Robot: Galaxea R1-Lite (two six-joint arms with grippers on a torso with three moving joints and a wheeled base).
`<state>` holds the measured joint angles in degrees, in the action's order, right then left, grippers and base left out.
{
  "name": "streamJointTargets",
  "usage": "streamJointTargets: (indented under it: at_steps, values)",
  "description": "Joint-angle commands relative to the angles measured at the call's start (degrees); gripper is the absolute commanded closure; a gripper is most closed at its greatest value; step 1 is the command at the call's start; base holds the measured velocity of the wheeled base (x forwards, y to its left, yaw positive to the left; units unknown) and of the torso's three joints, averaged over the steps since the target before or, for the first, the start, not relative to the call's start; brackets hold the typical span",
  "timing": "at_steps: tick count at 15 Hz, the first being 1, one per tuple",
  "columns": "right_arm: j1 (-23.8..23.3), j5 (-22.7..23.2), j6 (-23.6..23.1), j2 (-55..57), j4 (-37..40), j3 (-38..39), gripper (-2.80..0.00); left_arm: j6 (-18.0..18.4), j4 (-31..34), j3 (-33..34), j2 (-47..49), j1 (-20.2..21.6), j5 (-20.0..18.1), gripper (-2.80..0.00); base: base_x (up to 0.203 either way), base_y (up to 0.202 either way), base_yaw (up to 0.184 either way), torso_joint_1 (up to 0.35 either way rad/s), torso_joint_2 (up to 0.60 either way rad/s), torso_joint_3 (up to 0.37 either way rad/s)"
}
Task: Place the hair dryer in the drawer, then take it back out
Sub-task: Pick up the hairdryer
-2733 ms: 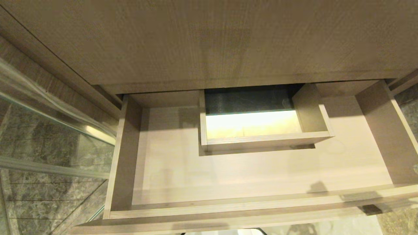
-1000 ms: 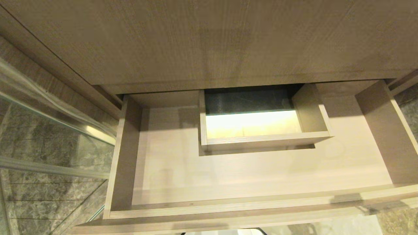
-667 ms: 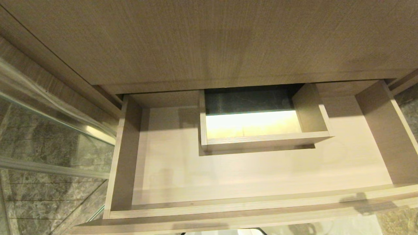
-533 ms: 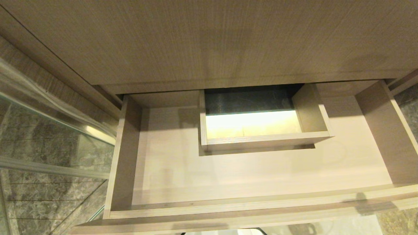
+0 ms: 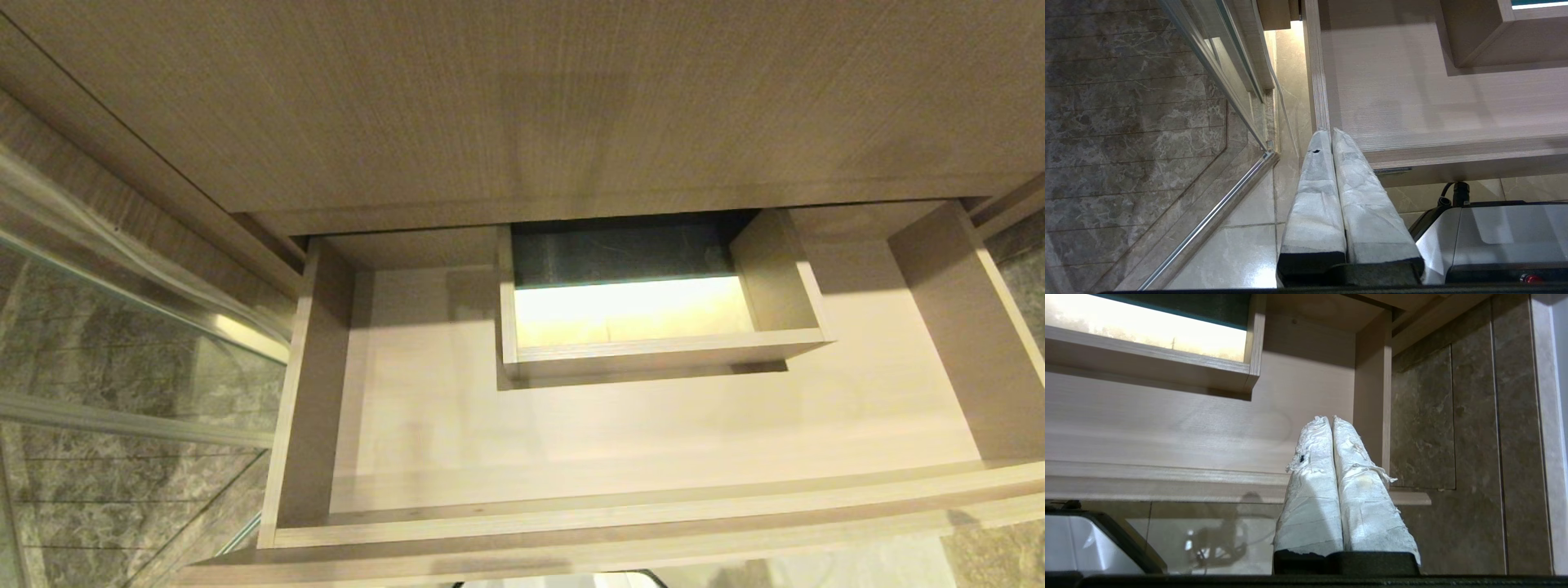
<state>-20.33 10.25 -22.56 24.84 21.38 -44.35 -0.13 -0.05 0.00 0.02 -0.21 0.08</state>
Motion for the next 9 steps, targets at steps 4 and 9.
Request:
streamJointTargets:
  at_steps: [4, 9]
  values:
    - [-0.14, 0.12, 0.58, -8.58, 4.0, -0.12, 0.0, 0.01, -0.04, 0.09, -0.02, 0.03, 0.01, 0.0, 0.0, 0.0, 0.0, 0.169, -0.27, -0.103]
    - [-0.14, 0.03, 1.12, -9.88, 4.29, 0.05, 0.0, -0.04, -0.04, 0.02, -0.02, 0.03, 0.01, 0.0, 0.0, 0.0, 0.0, 0.205, -0.47, -0.214]
